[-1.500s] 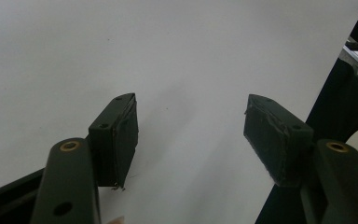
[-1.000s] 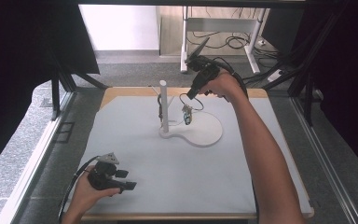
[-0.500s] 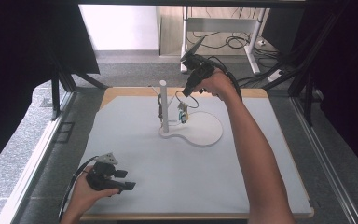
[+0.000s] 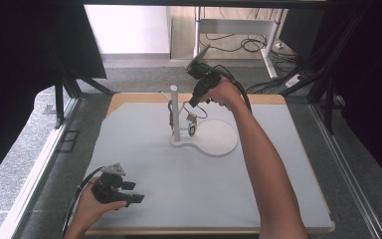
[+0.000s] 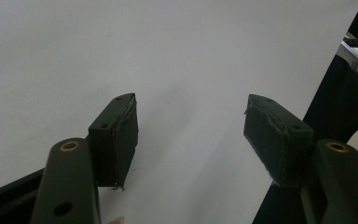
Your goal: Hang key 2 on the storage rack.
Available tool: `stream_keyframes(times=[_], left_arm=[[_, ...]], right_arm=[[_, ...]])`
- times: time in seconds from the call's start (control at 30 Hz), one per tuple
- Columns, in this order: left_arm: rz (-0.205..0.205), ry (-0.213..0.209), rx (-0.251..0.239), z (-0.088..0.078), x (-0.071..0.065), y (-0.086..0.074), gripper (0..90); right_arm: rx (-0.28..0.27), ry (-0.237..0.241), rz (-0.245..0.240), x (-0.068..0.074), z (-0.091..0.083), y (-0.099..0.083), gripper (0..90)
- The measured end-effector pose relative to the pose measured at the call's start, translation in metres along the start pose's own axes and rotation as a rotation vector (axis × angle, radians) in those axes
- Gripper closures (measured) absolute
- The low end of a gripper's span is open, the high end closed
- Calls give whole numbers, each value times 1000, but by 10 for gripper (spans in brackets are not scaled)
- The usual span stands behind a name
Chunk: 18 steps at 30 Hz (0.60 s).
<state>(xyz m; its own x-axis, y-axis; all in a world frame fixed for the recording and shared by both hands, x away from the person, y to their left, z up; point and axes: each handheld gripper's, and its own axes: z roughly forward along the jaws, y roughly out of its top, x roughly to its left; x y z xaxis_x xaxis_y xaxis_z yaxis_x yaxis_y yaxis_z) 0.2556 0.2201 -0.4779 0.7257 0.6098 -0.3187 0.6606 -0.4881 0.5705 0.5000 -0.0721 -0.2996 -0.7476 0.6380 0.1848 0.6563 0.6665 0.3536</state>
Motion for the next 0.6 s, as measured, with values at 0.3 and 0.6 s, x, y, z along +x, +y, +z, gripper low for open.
stream_keyframes(times=[0.3,0.6], left_arm=[[5,-1,9,2,-1,0,355],[-5,-4,15,4,1,0,355]], right_arm=[[4,-31,37,-12,0,-2,876],[-10,-47,33,-15,-1,3,876]])
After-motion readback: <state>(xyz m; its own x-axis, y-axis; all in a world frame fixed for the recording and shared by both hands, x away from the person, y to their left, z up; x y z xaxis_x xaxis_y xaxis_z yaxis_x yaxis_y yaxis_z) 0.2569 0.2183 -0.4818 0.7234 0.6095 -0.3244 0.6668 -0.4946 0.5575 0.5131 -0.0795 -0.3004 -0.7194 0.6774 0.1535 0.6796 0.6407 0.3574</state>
